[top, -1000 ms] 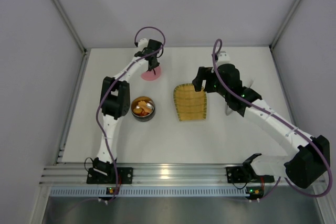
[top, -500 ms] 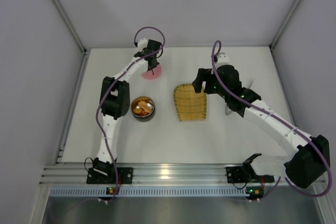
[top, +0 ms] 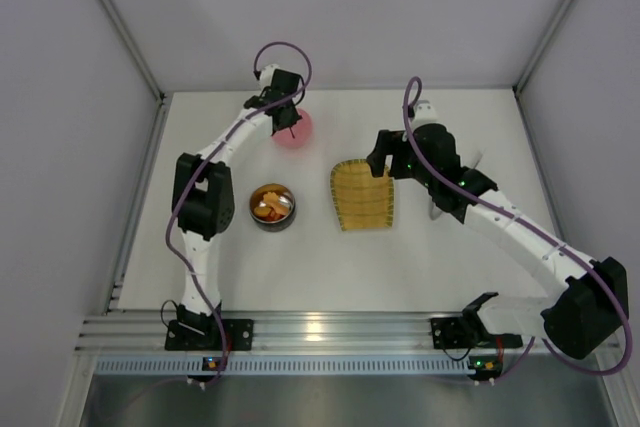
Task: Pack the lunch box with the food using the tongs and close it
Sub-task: Pick up the box lid from the center of the board, then close the box lid on the packing box.
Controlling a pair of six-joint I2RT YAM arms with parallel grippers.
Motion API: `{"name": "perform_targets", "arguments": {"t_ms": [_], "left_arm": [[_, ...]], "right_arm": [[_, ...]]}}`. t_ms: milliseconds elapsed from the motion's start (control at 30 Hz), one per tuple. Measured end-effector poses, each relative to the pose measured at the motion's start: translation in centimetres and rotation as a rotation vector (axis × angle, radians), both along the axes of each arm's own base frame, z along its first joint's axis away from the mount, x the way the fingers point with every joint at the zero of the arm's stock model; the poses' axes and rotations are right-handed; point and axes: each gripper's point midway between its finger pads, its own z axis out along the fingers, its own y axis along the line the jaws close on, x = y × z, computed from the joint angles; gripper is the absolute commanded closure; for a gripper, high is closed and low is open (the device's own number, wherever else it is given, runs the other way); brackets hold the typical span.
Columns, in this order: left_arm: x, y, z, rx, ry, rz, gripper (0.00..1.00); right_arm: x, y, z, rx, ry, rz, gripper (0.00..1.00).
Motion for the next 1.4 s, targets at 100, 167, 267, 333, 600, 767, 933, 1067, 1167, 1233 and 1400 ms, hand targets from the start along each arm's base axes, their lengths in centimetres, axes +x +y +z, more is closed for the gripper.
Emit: {"name": "perform_targets", "arguments": {"t_ms": [100,167,267,333,600,767,933,1067,1167,1233,1400], "left_arm": [[-1.5,-0.4,3.5,-0.005,-0.042,-0.035,1.0],[-2.9,-0.5,5.9,-0.005,-0.065,-0.055,1.0],[-5.2,-0.7,9.2,-0.002,-0.098,-0.089,1.0],[-7.3,-0.6,10.9,0.004,-0.109,-0.113,1.0],[-17.5,1.8,12.2,0.041,-0.056,-0.191,1.0],[-22.1,3.4,10.9,0.058,-0.013,-0.212,1.0],[-25.0,4.7,7.1,0.073,0.069,-0.218,1.0],[-26.0,4.9,4.7,0.075,0.125,-0.218,1.0],[-26.0,4.8,3.8,0.066,0.13,-0.206,1.0],[-25.8,4.7,3.6,0.057,0.119,-0.202,1.0],[-25.1,4.3,3.4,0.04,0.091,-0.196,1.0]], "right_arm": [[0.1,-0.1,0.1,-0.002,-0.003,-0.007,0.21],[0.1,-0.3,0.2,-0.003,-0.007,-0.014,0.21],[0.1,-0.7,0.6,-0.001,-0.02,-0.028,0.21],[-0.1,-1.1,0.8,-0.002,-0.027,-0.039,0.21],[-0.7,-1.8,1.1,-0.004,-0.036,-0.057,0.21],[-0.9,-1.9,0.9,-0.005,-0.03,-0.058,0.21],[-1.1,-2.1,0.4,-0.008,-0.018,-0.06,0.21],[-1.1,-2.1,0.4,-0.005,-0.017,-0.061,0.21],[-1.2,-2.0,0.2,-0.003,-0.012,-0.06,0.21],[-1.3,-2.0,0.0,-0.001,-0.006,-0.06,0.21],[-1.4,-2.0,-0.2,0.0,0.0,-0.056,0.21]]}}
